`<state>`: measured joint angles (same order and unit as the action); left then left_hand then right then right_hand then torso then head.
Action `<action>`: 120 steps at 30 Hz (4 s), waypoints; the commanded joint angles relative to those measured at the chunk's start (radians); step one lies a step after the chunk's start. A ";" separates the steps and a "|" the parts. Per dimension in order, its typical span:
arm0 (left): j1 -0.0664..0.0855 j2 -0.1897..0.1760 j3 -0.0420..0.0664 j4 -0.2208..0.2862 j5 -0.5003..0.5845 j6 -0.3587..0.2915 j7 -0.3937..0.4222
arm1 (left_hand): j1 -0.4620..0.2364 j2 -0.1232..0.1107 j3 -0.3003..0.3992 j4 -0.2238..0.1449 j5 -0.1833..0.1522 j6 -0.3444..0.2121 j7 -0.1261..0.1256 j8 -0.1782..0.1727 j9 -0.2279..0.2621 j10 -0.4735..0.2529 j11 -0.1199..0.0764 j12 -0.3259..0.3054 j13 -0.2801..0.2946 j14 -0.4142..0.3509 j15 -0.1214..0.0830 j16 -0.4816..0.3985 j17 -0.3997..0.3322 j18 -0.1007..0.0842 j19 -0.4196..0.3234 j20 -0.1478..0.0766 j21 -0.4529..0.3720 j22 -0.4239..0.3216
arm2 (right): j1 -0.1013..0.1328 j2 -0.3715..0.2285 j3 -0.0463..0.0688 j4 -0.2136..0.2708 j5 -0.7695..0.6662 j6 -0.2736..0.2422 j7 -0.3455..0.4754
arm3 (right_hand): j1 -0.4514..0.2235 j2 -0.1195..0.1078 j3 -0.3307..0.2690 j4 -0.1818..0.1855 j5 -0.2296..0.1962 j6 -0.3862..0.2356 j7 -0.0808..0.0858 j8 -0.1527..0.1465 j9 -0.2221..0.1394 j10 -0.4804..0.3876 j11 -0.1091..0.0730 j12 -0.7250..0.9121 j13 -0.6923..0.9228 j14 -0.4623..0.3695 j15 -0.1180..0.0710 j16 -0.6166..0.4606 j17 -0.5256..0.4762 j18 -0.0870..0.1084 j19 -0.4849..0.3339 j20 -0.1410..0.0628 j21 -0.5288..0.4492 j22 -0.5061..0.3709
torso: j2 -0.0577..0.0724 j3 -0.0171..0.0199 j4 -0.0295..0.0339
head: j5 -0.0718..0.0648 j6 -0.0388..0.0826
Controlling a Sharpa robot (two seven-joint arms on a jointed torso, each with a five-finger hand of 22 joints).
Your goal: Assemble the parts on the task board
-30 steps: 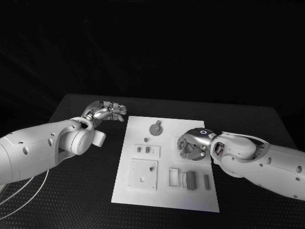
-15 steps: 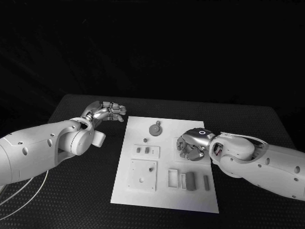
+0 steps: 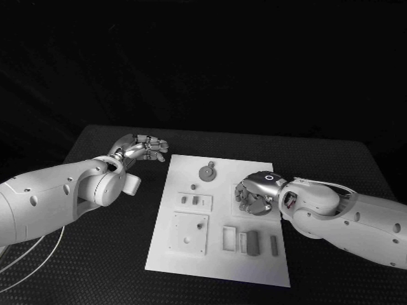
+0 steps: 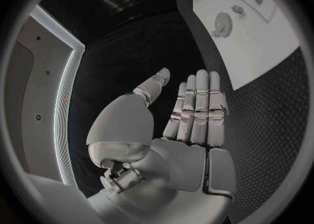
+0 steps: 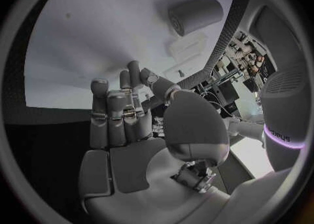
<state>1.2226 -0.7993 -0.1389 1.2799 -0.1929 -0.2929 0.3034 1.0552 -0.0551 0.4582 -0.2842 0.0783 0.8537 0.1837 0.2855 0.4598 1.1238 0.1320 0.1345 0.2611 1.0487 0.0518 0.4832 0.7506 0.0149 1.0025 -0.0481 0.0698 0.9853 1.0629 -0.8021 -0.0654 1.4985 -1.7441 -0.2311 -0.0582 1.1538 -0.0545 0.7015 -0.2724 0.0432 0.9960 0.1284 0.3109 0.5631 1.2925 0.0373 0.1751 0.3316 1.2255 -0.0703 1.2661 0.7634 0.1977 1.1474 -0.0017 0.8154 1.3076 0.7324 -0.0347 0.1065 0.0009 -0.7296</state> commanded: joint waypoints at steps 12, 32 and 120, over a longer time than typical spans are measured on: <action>0.000 0.003 0.000 -0.001 -0.003 0.014 0.009 | -0.008 0.007 -0.007 0.002 -0.003 0.000 0.000 0.007 -0.001 -0.006 -0.003 -0.006 -0.001 -0.002 0.000 -0.004 0.002 -0.010 -0.006 0.001 -0.001 -0.002 | 0.001 0.001 0.002 0.010 -0.019 -0.036 0.019 | 0.011 0.011 0.085 -0.016 0.006 0.021 -0.013 0.012 0.009 0.019 -0.009 0.028 0.054 0.008 -0.011 0.007 0.001 0.064 0.009 -0.012 0.008 0.019 | 0.000 0.0006 -0.0002 | 0.003 -0.003; -0.001 0.006 0.000 -0.004 -0.003 0.015 0.009 | -0.009 0.008 -0.008 0.001 -0.003 0.001 0.000 0.007 -0.001 -0.006 -0.003 -0.005 -0.001 -0.002 0.000 -0.004 0.002 -0.010 -0.006 0.001 -0.001 -0.002 | 0.002 -0.011 0.011 0.020 -0.033 -0.042 0.031 | 0.016 0.004 0.091 -0.016 0.006 0.024 -0.015 0.015 0.015 0.023 -0.011 0.029 0.060 0.009 -0.014 0.006 0.001 0.064 0.011 -0.013 0.011 0.019 | 0.000 0.0014 -0.0011 | 0.004 -0.003; -0.001 0.033 0.000 -0.014 -0.003 0.016 0.010 | -0.013 0.010 -0.008 -0.001 -0.003 0.000 0.000 0.008 -0.003 -0.006 -0.003 -0.006 -0.002 -0.002 0.000 -0.006 0.005 -0.009 -0.007 0.001 -0.001 -0.004 | -0.033 0.276 -0.060 0.026 -0.100 -0.021 0.051 | 0.016 0.007 0.098 -0.016 0.006 0.021 -0.014 0.013 0.022 0.024 -0.012 0.025 0.067 0.011 -0.015 0.004 0.001 0.064 0.012 -0.015 0.013 0.018 | 0.000 -0.0011 0.0004 | 0.087 -0.035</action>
<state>1.2205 -0.7671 -0.1393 1.2634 -0.1934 -0.2902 0.3036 1.0473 -0.0472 0.4561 -0.2821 0.0783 0.8537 0.1837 0.2895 0.4578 1.1240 0.1319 0.1345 0.2607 1.0487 0.0518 0.4832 0.7542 0.0149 1.0025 -0.0481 0.0698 0.9825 1.0306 -0.5274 -0.1247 1.5249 -1.8312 -0.2601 -0.0155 1.1579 -0.0586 0.7158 -0.2582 0.0448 1.0192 0.1177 0.3221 0.5830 1.2973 0.0353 0.1979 0.3810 1.2319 -0.0703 1.2693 0.7633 0.1928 1.1549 -0.0020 0.8230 1.3073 0.7323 -0.0354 0.1066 0.0871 -0.7635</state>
